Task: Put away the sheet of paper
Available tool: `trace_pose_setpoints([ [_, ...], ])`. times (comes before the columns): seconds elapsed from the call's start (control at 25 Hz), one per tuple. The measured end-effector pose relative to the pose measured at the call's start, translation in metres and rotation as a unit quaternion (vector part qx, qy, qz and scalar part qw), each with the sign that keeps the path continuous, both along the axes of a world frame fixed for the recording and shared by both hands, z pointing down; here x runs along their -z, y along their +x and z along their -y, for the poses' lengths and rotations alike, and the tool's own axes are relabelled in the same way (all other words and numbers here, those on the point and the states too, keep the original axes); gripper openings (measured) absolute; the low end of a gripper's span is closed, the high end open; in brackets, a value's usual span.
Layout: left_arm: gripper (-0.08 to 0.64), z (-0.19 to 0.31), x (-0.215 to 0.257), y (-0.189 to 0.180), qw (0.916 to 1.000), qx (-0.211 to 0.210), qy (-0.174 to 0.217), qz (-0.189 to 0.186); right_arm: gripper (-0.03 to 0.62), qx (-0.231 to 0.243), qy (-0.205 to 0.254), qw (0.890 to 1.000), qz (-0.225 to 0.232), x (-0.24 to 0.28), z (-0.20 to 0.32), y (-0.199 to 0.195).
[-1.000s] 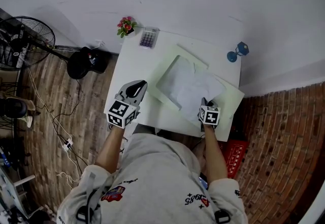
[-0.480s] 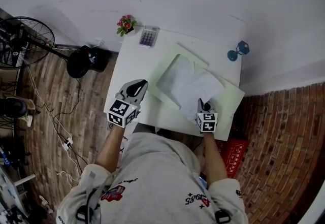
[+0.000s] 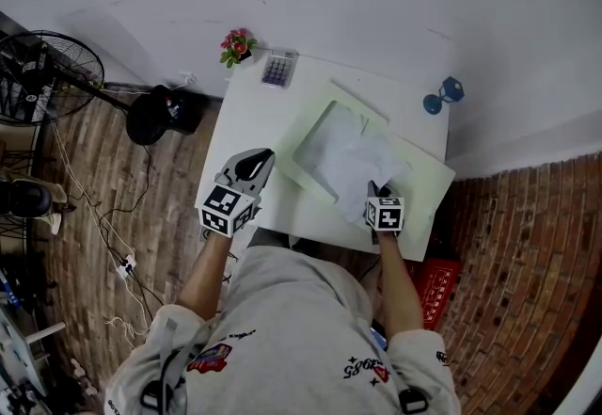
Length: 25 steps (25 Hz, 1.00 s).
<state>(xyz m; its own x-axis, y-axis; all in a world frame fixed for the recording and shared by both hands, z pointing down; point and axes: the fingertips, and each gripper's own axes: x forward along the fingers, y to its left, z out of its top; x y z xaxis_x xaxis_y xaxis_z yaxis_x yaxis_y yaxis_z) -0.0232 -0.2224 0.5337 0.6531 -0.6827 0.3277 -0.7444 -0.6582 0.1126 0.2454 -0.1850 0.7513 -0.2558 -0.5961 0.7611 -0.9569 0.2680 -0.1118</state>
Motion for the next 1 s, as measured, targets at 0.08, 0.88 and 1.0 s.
trace_pose_setpoints([
  [0.08,0.034,-0.001,0.0,-0.002,1.0,0.0,-0.001,0.001,0.002,0.004,-0.002,1.0,-0.003,0.0,0.004,-0.004],
  [0.88,0.034,-0.01,-0.008,0.008,0.9999,-0.013,-0.009,-0.004,0.005,0.086,0.102,0.988,-0.078,0.029,-0.015,-0.021],
  [1.0,0.034,-0.011,-0.008,0.006,0.9999,-0.011,-0.009,-0.005,0.003,0.088,0.089,0.99,-0.068,0.025,-0.009,-0.021],
])
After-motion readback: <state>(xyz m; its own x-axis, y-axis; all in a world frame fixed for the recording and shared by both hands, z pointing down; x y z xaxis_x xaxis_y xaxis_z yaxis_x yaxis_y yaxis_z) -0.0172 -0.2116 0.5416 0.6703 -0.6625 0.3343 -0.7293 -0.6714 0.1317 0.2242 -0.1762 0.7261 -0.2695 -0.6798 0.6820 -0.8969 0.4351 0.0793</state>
